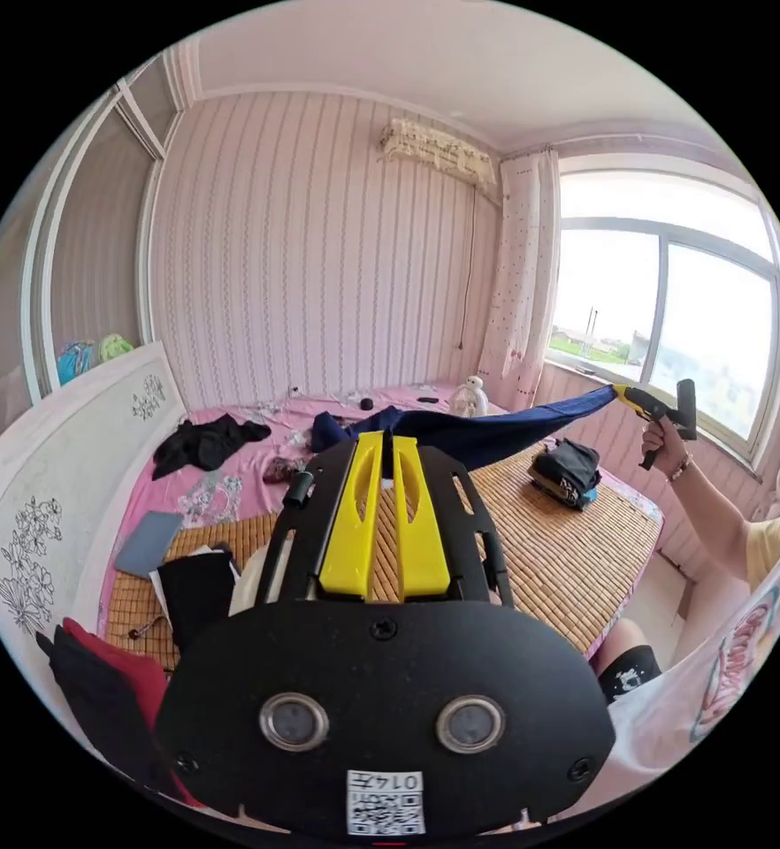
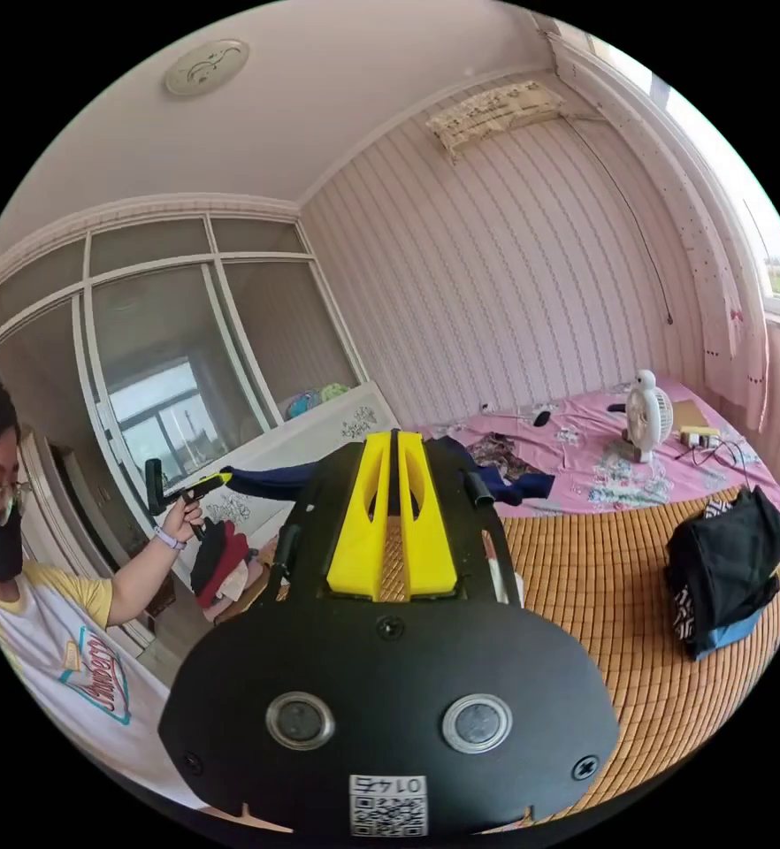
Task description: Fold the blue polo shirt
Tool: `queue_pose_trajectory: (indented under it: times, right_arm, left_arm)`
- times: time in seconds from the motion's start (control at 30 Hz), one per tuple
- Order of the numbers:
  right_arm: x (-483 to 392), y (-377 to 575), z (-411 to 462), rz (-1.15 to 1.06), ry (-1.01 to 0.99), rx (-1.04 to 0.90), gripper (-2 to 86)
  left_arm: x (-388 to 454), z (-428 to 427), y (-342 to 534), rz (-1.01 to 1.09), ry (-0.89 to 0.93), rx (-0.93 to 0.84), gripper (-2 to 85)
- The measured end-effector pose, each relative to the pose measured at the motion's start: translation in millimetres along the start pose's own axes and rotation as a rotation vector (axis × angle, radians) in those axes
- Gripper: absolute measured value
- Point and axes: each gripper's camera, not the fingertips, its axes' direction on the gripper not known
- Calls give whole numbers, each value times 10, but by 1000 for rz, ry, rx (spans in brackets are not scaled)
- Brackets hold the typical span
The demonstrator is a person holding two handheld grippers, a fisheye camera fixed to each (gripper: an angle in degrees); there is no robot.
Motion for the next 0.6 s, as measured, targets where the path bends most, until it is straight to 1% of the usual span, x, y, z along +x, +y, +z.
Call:
queue_pose_trajectory:
  times: [0.07, 0.1, 0.13, 0.2, 0.27, 0.4, 0.47, 0.6]
  right_arm:
    - [349, 578, 290, 117, 61, -132, 6]
    - [423, 726, 358, 141, 78, -167, 6]
    - [547, 1012, 482, 181, 111, -236, 6]
    - [711, 1431, 660, 233, 173, -347, 6]
    - [906, 1935, 847, 311, 256, -477, 7]
    - [1109, 2516, 1029, 444, 296, -608, 8]
    - [1152, 2769, 1102, 490, 338, -665, 9]
    - [1173, 2957, 1148, 509, 383, -713, 8]
  left_arm:
    - [-62, 364, 419, -44, 35, -92, -7]
    - [-100, 594, 706, -79, 67, -158, -7]
    - [-116, 710, 856, -98, 82, -191, -6]
    - [-152, 1154, 1464, -166, 121, -326, -4]
    - [-180, 1458, 1887, -224, 142, -418, 1]
    - [-283, 1924, 2616, -402, 181, -565, 22]
    - [-293, 2027, 2807, -451, 170, -627, 29]
    - [-282, 2066, 3000, -448, 182, -689, 36]
